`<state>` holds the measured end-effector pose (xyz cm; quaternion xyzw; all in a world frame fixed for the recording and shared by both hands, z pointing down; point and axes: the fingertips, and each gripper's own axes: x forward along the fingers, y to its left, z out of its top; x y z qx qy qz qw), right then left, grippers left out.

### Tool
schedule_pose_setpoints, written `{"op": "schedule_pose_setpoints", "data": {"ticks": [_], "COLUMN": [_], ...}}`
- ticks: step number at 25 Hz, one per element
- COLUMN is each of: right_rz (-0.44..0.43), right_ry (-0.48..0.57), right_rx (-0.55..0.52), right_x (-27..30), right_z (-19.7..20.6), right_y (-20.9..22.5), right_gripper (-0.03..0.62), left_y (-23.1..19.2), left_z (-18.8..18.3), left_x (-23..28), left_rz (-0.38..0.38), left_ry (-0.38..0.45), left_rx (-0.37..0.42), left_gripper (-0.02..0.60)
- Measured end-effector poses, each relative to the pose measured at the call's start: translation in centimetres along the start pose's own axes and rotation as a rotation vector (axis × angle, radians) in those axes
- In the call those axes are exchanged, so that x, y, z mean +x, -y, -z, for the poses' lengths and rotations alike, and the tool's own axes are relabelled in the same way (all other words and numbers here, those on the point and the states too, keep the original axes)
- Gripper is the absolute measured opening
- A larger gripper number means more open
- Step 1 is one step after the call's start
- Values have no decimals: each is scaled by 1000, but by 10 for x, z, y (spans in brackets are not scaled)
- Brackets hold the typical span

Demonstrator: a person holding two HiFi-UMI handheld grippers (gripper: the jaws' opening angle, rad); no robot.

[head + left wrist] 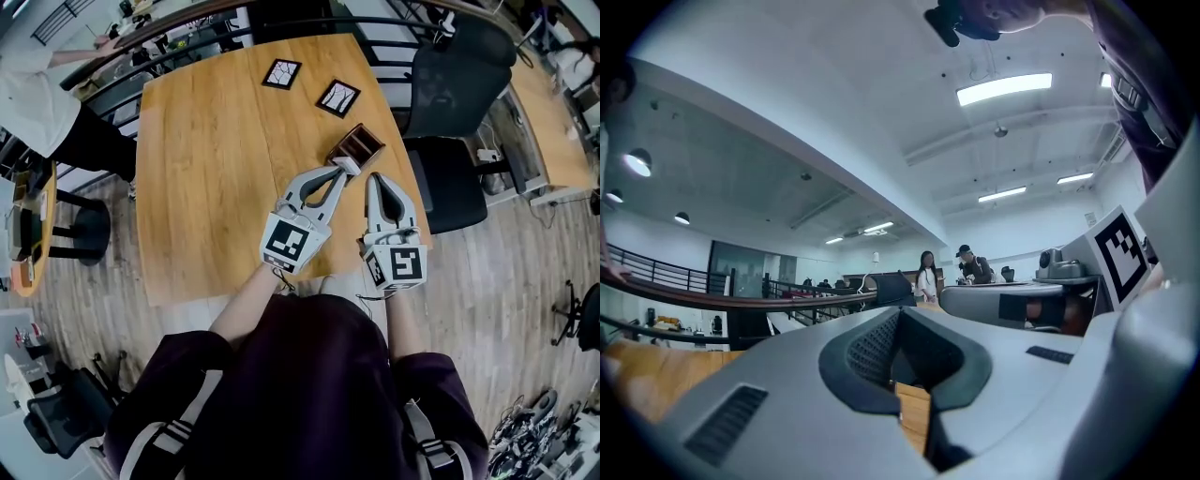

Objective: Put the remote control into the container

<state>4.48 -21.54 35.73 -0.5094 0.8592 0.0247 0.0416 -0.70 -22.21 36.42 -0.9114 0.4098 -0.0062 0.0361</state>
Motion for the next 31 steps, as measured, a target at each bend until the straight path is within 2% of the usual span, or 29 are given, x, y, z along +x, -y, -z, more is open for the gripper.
{"op": "schedule_pose_setpoints", "data": {"ticks": [31], "right_rz": [16], "right_ry": [-18], "right_rx": [-2], "right_x": [2], "right_z": [14], "right_y": [7], "right_gripper": [15], "left_y": [-5], "left_z": [10], "left_x": [3], "left_rz": [-9], "left_ry": [-12], "left_rx": [-8], "left_gripper": [11]}}
